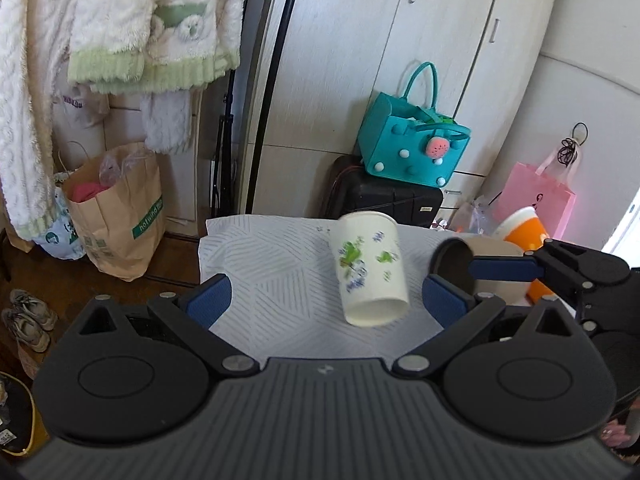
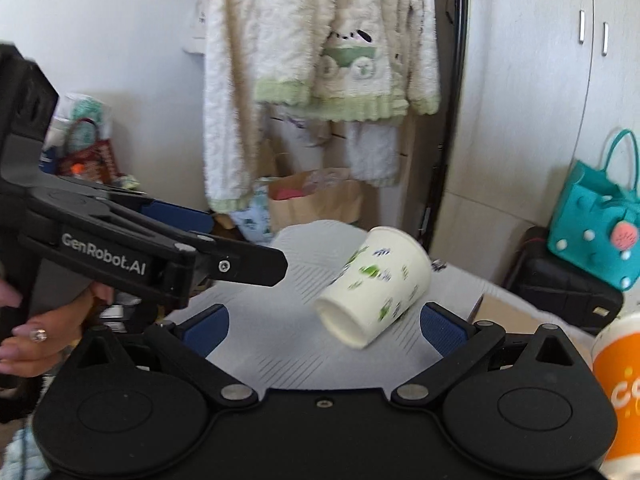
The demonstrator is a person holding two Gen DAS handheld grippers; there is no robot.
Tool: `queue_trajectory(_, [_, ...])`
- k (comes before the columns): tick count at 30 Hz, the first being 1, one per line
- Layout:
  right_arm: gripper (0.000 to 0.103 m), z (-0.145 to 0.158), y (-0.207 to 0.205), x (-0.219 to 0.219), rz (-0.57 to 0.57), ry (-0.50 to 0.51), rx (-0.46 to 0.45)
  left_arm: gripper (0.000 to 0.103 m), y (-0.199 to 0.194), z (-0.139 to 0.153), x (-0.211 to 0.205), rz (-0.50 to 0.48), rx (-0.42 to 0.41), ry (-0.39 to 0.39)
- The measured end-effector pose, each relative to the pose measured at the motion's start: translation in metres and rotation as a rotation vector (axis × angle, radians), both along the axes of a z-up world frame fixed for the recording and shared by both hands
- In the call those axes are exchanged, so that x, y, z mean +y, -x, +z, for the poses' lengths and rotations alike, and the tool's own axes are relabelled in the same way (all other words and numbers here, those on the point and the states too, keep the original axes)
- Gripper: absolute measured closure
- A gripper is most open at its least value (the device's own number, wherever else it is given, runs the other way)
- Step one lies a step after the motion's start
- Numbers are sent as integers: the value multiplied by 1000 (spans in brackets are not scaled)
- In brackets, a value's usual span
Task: Flip cup upright
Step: 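Move the right tool to the white leaf-print cup and close around it, then lift the white cup with the right tool and rotate it mouth-up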
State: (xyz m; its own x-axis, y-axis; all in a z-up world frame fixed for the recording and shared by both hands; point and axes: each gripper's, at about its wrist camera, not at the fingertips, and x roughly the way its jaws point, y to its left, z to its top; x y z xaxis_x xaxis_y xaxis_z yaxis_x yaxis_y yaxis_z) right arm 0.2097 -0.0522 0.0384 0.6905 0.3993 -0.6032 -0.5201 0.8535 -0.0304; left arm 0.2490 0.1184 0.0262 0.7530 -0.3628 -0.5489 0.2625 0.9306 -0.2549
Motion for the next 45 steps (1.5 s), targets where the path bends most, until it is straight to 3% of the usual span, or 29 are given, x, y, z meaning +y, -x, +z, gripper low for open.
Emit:
queue_trajectory(8, [0, -16, -43, 16, -106, 84, 13, 3, -37, -19, 6, -30, 45, 69])
queue_trajectory(12, [1, -20, -62, 24, -90, 150, 41, 3, -45, -26, 10, -25, 57, 70])
queue_trajectory(18, [1, -23, -73, 25, -94, 152, 80, 3, -51, -29, 15, -41, 51, 90])
queue_trajectory(23, [10, -33, -83, 31, -108, 165, 71, 3, -60, -32, 14, -37, 73, 84])
queue_trajectory(33, [29, -31, -79, 25, -71, 173, 29, 3, -57, -37, 10, -101, 94, 110])
queue_trajectory(45, [32, -25, -57, 17, -51, 128, 0, 3, -32, -26, 7, -110, 102, 105])
